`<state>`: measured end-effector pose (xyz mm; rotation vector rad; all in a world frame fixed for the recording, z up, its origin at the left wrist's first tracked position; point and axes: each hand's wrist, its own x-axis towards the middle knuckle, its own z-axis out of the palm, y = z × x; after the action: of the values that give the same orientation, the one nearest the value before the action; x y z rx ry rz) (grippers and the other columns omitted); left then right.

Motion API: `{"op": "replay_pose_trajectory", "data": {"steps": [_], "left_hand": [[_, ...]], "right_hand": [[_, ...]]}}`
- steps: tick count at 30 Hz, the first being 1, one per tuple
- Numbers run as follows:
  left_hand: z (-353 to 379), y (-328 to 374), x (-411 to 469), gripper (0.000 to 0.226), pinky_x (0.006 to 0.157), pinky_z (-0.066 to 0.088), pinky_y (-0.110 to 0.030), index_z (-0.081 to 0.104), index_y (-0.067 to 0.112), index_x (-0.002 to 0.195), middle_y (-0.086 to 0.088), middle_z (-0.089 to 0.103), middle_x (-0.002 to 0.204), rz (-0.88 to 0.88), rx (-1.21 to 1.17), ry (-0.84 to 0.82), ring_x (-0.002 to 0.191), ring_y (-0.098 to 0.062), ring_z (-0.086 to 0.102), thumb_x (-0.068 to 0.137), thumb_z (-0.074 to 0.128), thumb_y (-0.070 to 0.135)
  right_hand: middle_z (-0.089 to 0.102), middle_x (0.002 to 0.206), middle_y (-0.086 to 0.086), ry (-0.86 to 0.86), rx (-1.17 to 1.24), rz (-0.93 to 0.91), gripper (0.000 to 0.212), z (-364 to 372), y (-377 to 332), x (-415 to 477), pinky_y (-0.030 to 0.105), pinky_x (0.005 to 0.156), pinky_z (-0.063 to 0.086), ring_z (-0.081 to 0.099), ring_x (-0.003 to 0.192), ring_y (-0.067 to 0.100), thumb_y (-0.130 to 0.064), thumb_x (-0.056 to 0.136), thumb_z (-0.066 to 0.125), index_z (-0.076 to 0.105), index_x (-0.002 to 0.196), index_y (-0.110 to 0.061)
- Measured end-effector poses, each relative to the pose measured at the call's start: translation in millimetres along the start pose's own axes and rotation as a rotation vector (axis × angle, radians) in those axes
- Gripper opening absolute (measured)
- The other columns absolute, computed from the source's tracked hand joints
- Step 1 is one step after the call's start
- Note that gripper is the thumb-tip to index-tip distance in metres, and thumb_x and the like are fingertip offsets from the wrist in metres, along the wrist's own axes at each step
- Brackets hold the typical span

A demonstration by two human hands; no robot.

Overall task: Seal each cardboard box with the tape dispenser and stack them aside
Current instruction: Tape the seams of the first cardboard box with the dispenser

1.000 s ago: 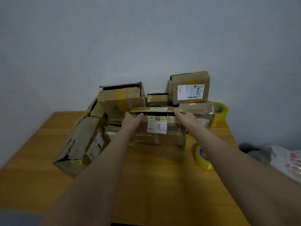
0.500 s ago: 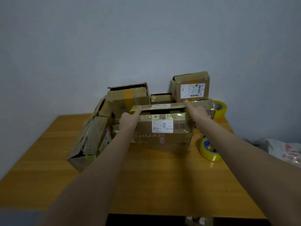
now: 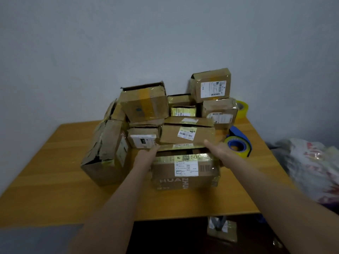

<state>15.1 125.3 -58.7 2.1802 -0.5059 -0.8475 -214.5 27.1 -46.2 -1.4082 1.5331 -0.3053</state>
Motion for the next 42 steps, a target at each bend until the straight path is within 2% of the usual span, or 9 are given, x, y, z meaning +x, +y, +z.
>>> {"op": "replay_pose_trajectory", "data": {"steps": [8, 12, 18, 21, 25, 27, 30, 33, 42], "left_hand": [[42, -20, -12, 0.054, 0.090, 0.044, -0.034, 0.047, 0.014, 0.136, -0.010, 0.054, 0.132, 0.199, 0.038, -0.001, 0.119, -0.028, 0.052, 0.090, 0.062, 0.037], [44, -20, -11, 0.052, 0.097, 0.043, -0.040, 0.047, 0.022, 0.137, -0.011, 0.046, 0.135, 0.300, 0.359, 0.017, 0.121, -0.029, 0.048, 0.092, 0.056, 0.046], [62, 0, -19, 0.032, 0.113, 0.028, -0.041, 0.060, 0.029, 0.124, 0.001, 0.050, 0.139, 0.753, 0.864, 0.119, 0.129, -0.018, 0.040, 0.098, 0.044, 0.039], [78, 16, -22, 0.057, 0.115, 0.016, -0.045, 0.050, 0.032, 0.134, 0.005, 0.045, 0.144, 0.707, 0.942, -0.056, 0.134, -0.016, 0.037, 0.090, 0.039, 0.066], [93, 20, -18, 0.074, 0.111, 0.026, -0.044, 0.044, 0.035, 0.139, 0.004, 0.042, 0.145, 0.690, 1.018, -0.093, 0.132, -0.019, 0.038, 0.079, 0.039, 0.079], [98, 17, -13, 0.073, 0.107, 0.033, -0.039, 0.044, 0.036, 0.138, 0.004, 0.044, 0.141, 0.702, 1.023, -0.052, 0.129, -0.018, 0.040, 0.079, 0.041, 0.078], [105, 11, -6, 0.070, 0.101, 0.037, -0.034, 0.047, 0.036, 0.135, 0.006, 0.045, 0.136, 0.728, 1.026, -0.006, 0.124, -0.016, 0.042, 0.078, 0.043, 0.078], [107, 7, -1, 0.066, 0.096, 0.040, -0.033, 0.051, 0.038, 0.129, 0.008, 0.046, 0.132, 0.739, 1.004, 0.014, 0.119, -0.015, 0.044, 0.077, 0.046, 0.077], [100, 12, 2, 0.074, 0.099, 0.040, -0.034, 0.044, 0.042, 0.136, 0.006, 0.040, 0.134, 0.712, 1.071, -0.089, 0.119, -0.014, 0.042, 0.075, 0.036, 0.082]], "right_hand": [[0.054, 0.092, 0.005, 0.174, -0.100, -0.017, 0.039, 3, 33, 14, 0.036, 0.072, 0.051, 0.052, 0.079, 0.020, -0.032, 0.097, 0.055, 0.057, 0.126, -0.007], [0.050, 0.074, -0.005, 0.152, -0.184, 0.002, 0.033, 4, 40, 26, 0.026, 0.056, 0.044, 0.050, 0.064, 0.011, -0.033, 0.093, 0.061, 0.058, 0.120, -0.014], [0.057, 0.078, 0.002, 0.054, -0.207, -0.062, 0.031, -14, 35, 43, 0.033, 0.066, 0.049, 0.057, 0.075, 0.021, -0.043, 0.095, 0.055, 0.058, 0.089, -0.013], [0.058, 0.082, 0.008, 0.156, -0.299, -0.049, 0.035, -39, 39, 55, 0.033, 0.063, 0.042, 0.057, 0.083, 0.029, -0.044, 0.095, 0.052, 0.057, 0.079, -0.013], [0.044, 0.133, 0.020, 0.323, -0.314, 0.083, 0.050, -67, 59, 81, 0.041, 0.092, 0.043, 0.042, 0.123, 0.033, -0.037, 0.092, 0.059, 0.045, 0.129, -0.005], [0.038, 0.138, 0.020, 0.277, -0.308, 0.154, 0.065, -74, 68, 92, 0.040, 0.089, 0.042, 0.040, 0.126, 0.034, -0.040, 0.093, 0.060, 0.033, 0.138, -0.003], [0.050, 0.125, 0.020, 0.182, -0.303, 0.196, 0.065, -79, 80, 113, 0.039, 0.072, 0.044, 0.055, 0.107, 0.034, -0.042, 0.094, 0.057, 0.033, 0.137, 0.000], [0.053, 0.087, 0.014, 0.165, -0.348, 0.168, 0.036, -85, 88, 127, 0.035, 0.053, 0.039, 0.054, 0.076, 0.028, -0.037, 0.098, 0.051, 0.053, 0.105, -0.002], [0.053, 0.069, 0.013, 0.135, -0.233, 0.185, 0.032, -88, 90, 132, 0.034, 0.052, 0.042, 0.054, 0.062, 0.028, -0.028, 0.094, 0.060, 0.052, 0.073, -0.005]]}}
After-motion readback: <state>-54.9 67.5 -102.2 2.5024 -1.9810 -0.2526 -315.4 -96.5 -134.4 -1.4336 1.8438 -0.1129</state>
